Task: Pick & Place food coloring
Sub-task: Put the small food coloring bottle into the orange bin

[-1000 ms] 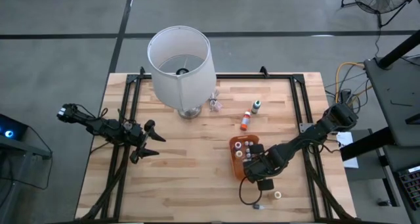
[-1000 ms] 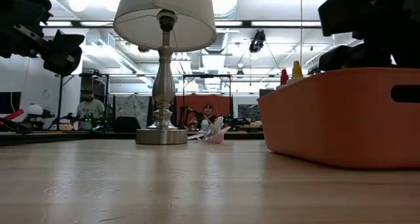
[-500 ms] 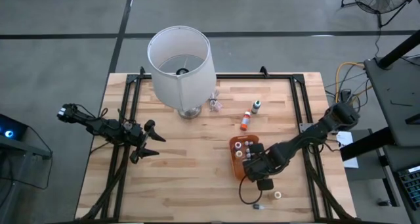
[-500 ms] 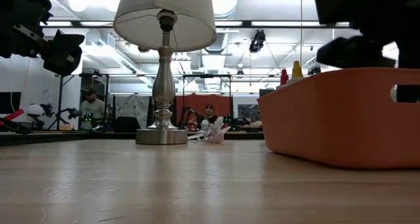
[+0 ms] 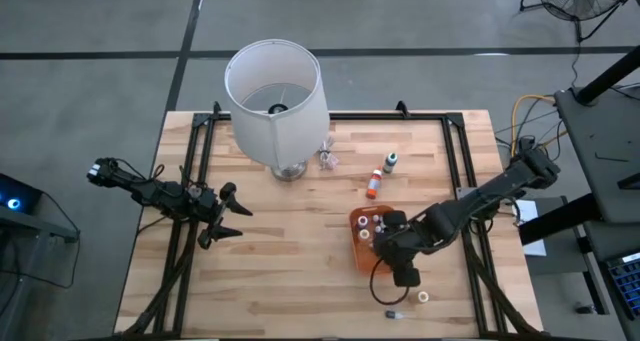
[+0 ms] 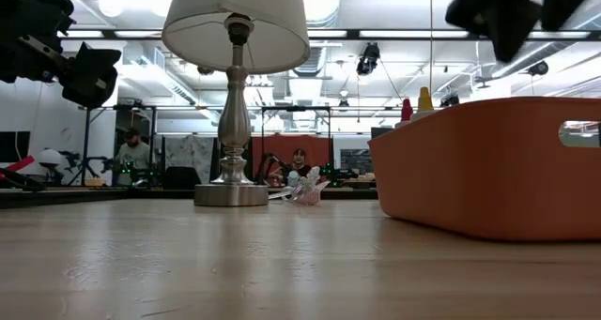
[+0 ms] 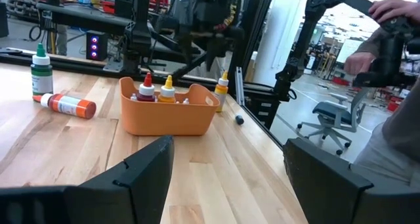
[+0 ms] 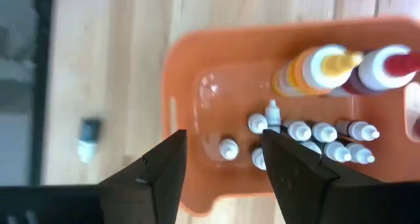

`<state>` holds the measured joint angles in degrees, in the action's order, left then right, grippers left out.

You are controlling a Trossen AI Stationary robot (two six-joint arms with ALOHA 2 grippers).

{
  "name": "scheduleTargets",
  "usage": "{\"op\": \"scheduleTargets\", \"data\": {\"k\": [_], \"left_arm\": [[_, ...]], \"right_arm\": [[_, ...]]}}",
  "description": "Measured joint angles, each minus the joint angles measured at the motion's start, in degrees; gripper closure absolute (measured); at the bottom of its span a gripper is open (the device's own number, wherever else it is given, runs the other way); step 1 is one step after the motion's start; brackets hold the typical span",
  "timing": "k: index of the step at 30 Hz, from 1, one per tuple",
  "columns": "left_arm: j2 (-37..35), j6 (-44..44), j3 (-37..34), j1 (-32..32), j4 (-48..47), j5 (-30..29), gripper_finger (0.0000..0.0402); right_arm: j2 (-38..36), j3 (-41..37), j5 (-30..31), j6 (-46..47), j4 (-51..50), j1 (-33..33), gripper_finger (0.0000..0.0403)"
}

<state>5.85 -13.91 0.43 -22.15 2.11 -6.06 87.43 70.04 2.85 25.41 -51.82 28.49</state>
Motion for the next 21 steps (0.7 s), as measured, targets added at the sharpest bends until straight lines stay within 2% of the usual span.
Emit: {"op": "scheduleTargets", "data": {"k": [6, 12, 21], "left_arm": [[-0.02, 0.0, -0.02, 0.0, 0.0, 0.0, 0.0143], [-0.02, 0.0, -0.01, 0.0, 0.0, 0.0, 0.0143], [0.0, 0.0, -0.02, 0.01, 0.0, 0.0, 0.0143]], "right_arm": [[-0.06, 5.84, -2.07, 5.26, -2.76, 0.02, 0.0183], [0.03, 9.31, -3.11, 15.45, -4.78, 1.96, 0.0161], [0.07, 10.24, -3.36, 30.98, -2.1, 9.31, 0.0159]]}}
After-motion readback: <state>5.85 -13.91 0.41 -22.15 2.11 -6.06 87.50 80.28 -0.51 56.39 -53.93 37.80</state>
